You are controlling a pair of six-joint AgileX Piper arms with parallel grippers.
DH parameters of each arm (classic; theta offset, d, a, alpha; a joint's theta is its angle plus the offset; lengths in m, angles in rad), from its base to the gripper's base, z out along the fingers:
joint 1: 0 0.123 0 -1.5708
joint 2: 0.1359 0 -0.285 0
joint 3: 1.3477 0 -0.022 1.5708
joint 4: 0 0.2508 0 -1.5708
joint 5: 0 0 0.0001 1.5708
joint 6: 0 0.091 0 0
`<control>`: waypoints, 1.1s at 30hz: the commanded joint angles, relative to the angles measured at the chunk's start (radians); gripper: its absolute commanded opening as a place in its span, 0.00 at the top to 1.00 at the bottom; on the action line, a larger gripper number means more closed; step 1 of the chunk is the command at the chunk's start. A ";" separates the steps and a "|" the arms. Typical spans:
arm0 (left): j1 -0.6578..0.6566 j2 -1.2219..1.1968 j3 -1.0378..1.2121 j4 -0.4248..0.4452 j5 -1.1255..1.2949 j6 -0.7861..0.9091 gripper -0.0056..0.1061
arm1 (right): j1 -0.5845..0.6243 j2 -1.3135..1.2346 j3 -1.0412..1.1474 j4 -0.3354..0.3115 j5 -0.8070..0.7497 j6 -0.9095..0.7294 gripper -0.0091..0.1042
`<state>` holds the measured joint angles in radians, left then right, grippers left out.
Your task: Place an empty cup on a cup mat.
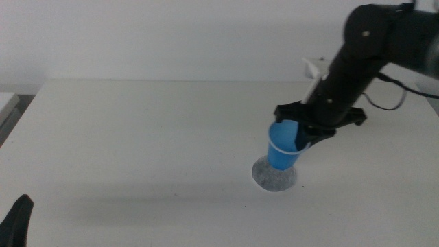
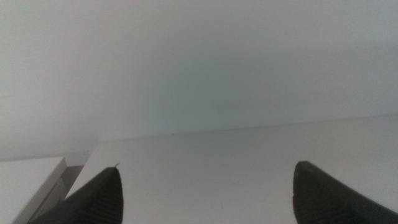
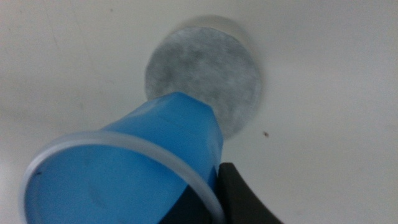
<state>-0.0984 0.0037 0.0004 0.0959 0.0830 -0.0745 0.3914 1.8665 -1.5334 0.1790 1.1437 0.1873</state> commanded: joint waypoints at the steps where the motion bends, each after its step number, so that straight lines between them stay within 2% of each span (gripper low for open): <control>1: 0.000 -0.004 0.000 -0.007 -0.012 -0.003 0.11 | 0.011 0.049 -0.056 -0.018 0.022 0.017 0.94; 12: 0.000 -0.004 0.000 -0.007 -0.012 -0.003 0.11 | 0.017 0.171 -0.112 -0.020 0.030 0.019 0.94; 21: 0.000 -0.004 0.000 -0.007 -0.012 -0.003 0.11 | 0.017 0.178 -0.112 -0.058 0.008 0.015 0.93; 24: 0.000 -0.004 0.000 -0.007 -0.012 -0.003 0.11 | 0.017 0.178 -0.112 -0.049 0.010 0.015 0.93; 33: 0.000 -0.004 0.000 -0.007 -0.012 -0.003 0.11 | 0.017 0.178 -0.112 -0.045 0.014 0.015 0.71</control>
<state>-0.0984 0.0037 0.0004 0.0959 0.0830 -0.0745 0.4072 2.0487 -1.6390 0.1400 1.1540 0.2072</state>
